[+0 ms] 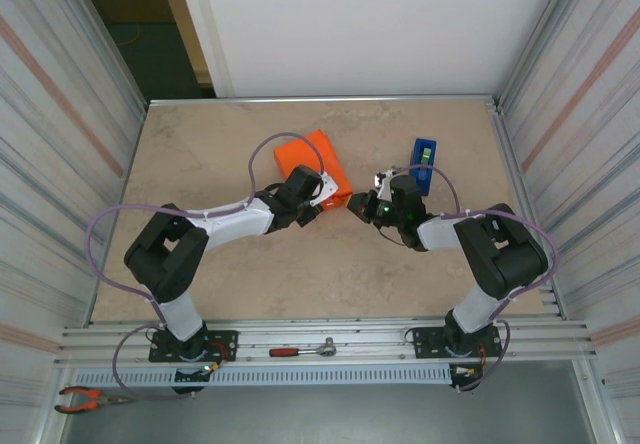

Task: Wrap the gift box in paper

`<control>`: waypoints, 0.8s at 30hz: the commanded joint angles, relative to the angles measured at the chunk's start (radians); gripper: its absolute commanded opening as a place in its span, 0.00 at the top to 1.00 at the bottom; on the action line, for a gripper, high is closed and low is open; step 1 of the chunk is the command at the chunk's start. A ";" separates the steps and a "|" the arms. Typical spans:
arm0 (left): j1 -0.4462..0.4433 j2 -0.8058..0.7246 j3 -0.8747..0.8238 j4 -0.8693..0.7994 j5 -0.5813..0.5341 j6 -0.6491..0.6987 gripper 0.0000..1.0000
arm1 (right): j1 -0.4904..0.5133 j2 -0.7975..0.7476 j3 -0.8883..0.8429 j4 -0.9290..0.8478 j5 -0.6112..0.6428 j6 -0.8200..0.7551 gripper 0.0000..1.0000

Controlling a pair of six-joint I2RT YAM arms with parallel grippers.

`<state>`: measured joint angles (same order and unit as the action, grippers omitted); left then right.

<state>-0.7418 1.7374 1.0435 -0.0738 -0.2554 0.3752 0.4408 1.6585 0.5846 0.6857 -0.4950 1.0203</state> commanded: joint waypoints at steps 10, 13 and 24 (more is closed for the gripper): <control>-0.007 0.031 -0.002 -0.084 0.049 -0.004 0.51 | 0.032 0.112 0.066 0.017 -0.022 -0.006 1.00; -0.006 0.032 -0.003 -0.084 0.050 -0.003 0.51 | 0.034 0.135 0.092 0.018 -0.025 -0.005 1.00; -0.009 0.037 0.000 -0.089 0.046 0.000 0.51 | 0.012 0.214 0.161 0.060 -0.053 0.012 1.00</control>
<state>-0.7418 1.7374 1.0454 -0.0750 -0.2550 0.3786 0.4622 1.8473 0.7189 0.7059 -0.5240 1.0203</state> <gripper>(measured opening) 0.493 0.042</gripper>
